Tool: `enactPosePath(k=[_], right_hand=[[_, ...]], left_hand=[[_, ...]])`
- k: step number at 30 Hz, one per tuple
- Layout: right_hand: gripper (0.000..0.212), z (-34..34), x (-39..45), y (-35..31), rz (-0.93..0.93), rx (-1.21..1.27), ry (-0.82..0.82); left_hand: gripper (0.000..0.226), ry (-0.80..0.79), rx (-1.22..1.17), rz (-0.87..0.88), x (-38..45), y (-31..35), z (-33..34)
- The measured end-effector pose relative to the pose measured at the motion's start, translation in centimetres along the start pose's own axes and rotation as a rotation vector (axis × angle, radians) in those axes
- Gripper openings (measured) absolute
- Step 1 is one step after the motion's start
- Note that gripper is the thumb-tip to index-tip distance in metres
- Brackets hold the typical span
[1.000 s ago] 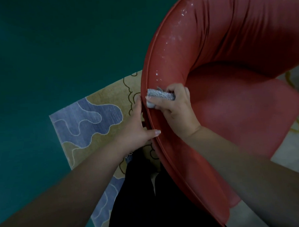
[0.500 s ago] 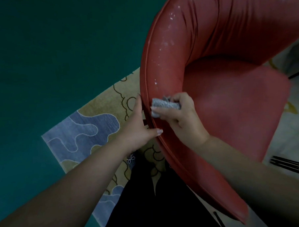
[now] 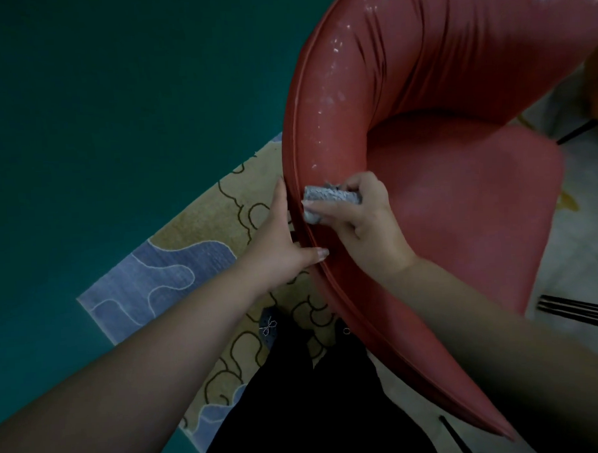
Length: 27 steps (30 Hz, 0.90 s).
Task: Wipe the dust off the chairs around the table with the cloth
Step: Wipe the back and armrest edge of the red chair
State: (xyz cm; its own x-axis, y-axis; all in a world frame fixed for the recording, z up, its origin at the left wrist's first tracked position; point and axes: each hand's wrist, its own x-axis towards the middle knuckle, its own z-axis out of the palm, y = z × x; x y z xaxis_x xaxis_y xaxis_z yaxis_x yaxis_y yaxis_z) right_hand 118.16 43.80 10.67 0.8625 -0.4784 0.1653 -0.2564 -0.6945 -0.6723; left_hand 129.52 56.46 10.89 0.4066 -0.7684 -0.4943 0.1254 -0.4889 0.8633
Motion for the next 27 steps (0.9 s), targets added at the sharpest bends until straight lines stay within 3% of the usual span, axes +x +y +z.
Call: enactPosePath(k=[5, 12, 20, 24, 27], right_hand=[[0.024, 0.8, 6.4, 0.4, 0.037, -0.075, 0.086], [0.027, 0.9, 2.2, 0.4, 0.054, 0.028, 0.119], [0.030, 0.9, 9.9, 1.9, 0.076, -0.004, 0.156], [0.034, 0.4, 6.2, 2.0, 0.003, 0.035, 0.059], [0.031, -0.1, 8.3, 2.5, -0.044, 0.011, 0.017]], left_hand=[[0.118, -0.020, -0.039, 0.009, 0.7, -0.1, -0.6], [0.115, -0.011, -0.037, -0.035, 2.4, 0.9, -1.8], [0.108, -0.013, 0.008, -0.063, 5.7, 3.2, -3.7], [0.110, -0.052, 0.042, -0.077, 6.7, 4.2, -4.4], [0.113, -0.061, 0.020, -0.096, 7.0, 4.4, -4.5]])
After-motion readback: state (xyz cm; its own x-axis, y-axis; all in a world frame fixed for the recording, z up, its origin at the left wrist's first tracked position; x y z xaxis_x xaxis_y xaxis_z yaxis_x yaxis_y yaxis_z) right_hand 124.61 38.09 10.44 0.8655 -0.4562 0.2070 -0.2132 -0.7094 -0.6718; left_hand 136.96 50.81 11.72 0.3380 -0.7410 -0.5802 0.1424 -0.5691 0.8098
